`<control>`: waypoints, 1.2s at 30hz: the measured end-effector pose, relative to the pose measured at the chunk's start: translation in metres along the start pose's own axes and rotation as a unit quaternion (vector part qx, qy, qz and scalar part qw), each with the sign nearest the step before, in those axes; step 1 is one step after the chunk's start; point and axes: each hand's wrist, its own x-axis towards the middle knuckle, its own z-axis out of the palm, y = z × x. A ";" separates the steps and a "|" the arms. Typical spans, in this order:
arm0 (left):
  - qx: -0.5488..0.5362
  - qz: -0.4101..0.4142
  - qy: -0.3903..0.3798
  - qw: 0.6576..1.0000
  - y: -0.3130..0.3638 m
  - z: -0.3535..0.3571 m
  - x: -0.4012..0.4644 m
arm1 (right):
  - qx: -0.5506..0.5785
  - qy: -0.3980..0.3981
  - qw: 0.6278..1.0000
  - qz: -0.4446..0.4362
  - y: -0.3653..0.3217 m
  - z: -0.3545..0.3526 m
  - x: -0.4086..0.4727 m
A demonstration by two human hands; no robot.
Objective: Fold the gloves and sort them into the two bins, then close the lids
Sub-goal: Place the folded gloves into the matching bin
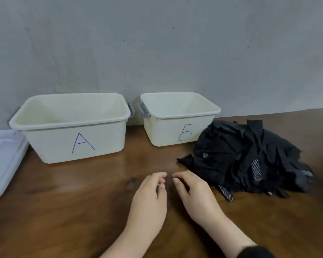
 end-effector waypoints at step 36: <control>-0.051 0.059 0.081 0.994 0.000 -0.013 -0.001 | 0.312 0.067 0.945 0.073 -0.023 -0.134 0.043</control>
